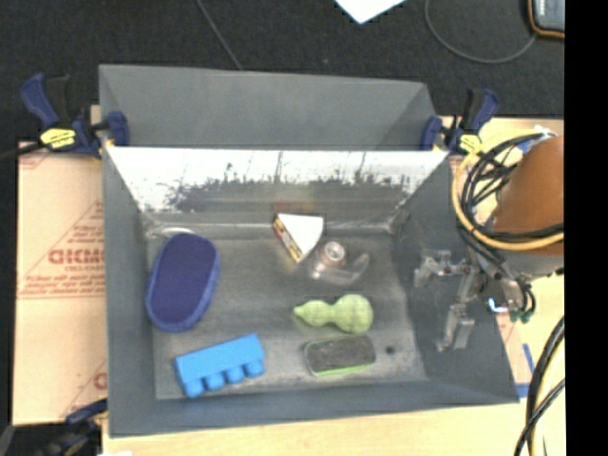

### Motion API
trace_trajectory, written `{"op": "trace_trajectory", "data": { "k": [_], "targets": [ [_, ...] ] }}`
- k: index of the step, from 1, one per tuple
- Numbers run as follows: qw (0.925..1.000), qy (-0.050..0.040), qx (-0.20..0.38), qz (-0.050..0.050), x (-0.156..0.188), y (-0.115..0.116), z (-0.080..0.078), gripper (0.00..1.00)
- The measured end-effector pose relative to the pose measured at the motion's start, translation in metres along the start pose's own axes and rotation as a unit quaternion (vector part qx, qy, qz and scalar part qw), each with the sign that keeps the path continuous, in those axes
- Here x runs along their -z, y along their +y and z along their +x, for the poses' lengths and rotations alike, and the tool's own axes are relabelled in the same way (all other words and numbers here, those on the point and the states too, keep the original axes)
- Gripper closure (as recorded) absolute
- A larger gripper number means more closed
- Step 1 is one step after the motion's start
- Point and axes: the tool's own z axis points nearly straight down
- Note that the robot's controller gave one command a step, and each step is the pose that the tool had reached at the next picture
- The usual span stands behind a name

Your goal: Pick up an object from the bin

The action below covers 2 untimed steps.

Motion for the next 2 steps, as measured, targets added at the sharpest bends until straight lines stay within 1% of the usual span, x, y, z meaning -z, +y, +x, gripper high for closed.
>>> {"op": "trace_trajectory", "data": {
  "k": [1, 2],
  "targets": [
    [1.0, 0.0001, 0.0, 0.0, 0.0, 0.0, 0.0, 0.0],
    [1.0, -0.0032, 0.0, 0.001, -0.014, 0.017, 0.009, 0.0]
  ]
}}
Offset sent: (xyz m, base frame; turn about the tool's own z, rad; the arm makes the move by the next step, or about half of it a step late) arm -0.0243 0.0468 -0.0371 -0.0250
